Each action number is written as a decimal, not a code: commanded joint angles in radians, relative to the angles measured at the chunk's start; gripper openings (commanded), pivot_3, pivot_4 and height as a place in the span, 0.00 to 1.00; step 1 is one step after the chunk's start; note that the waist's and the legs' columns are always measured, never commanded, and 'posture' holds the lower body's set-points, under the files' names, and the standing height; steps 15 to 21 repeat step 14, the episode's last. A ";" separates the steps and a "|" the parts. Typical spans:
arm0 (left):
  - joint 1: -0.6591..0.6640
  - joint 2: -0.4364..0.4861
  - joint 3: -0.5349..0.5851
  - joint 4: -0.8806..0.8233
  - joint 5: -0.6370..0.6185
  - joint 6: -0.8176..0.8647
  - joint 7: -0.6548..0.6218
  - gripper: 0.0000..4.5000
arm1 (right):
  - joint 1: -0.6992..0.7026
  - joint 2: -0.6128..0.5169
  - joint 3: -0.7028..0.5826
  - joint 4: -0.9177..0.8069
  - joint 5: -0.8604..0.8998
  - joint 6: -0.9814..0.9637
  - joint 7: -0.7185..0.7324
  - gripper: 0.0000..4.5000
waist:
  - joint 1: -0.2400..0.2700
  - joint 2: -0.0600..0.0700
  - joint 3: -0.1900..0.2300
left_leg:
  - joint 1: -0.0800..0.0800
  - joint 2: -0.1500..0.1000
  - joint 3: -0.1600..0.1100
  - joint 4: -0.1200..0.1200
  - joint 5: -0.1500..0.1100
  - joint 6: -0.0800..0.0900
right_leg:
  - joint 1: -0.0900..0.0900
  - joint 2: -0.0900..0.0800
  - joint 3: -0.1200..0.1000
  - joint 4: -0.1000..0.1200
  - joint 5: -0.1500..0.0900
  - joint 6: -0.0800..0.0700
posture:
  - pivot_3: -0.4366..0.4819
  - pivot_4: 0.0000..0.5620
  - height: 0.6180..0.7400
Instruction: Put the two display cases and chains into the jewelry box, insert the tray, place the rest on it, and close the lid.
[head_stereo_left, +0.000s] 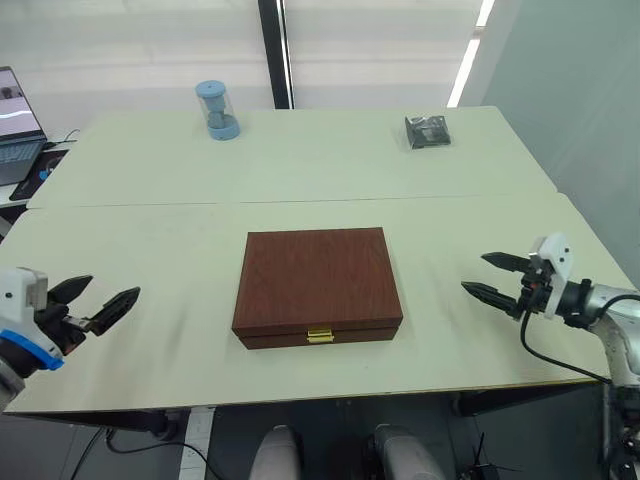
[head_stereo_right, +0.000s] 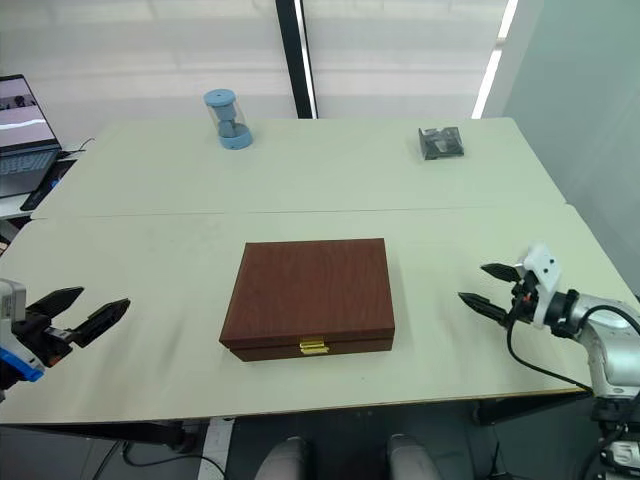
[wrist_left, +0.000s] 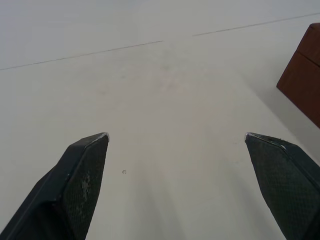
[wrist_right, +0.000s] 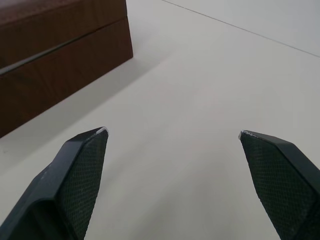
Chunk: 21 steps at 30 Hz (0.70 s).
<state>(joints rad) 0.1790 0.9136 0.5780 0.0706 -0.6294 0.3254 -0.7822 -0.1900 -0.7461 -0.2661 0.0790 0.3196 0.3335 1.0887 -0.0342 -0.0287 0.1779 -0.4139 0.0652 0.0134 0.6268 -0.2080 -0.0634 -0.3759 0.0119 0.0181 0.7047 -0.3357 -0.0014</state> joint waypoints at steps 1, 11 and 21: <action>-0.065 0.036 -0.031 0.096 0.069 -0.044 -0.066 1.00 | 0.028 -0.047 -0.058 0.013 0.002 -0.064 -0.009 0.99 | 0.001 0.000 0.000 | 0.000 0.000 0.000 0.000 0.000 0.000 | 0.000 0.000 0.000 0.000 0.000 0.000 | 0.48 0.27 1.00; -0.121 0.028 -0.047 0.140 0.158 -0.033 -0.092 1.00 | 0.049 -0.067 -0.061 0.098 0.000 -0.126 -0.040 0.99 | 0.002 -0.001 0.000 | 0.000 0.000 0.000 0.000 0.000 0.000 | 0.000 0.000 0.000 0.000 0.000 0.000 | 0.48 0.27 1.00; -0.123 0.023 -0.045 0.135 0.165 -0.016 -0.088 1.00 | 0.049 -0.068 -0.057 0.104 0.000 -0.134 -0.042 0.99 | 0.002 -0.001 0.000 | 0.000 0.000 0.000 0.000 0.000 0.000 | 0.000 -0.001 0.000 0.000 0.000 0.000 | 0.48 0.27 1.00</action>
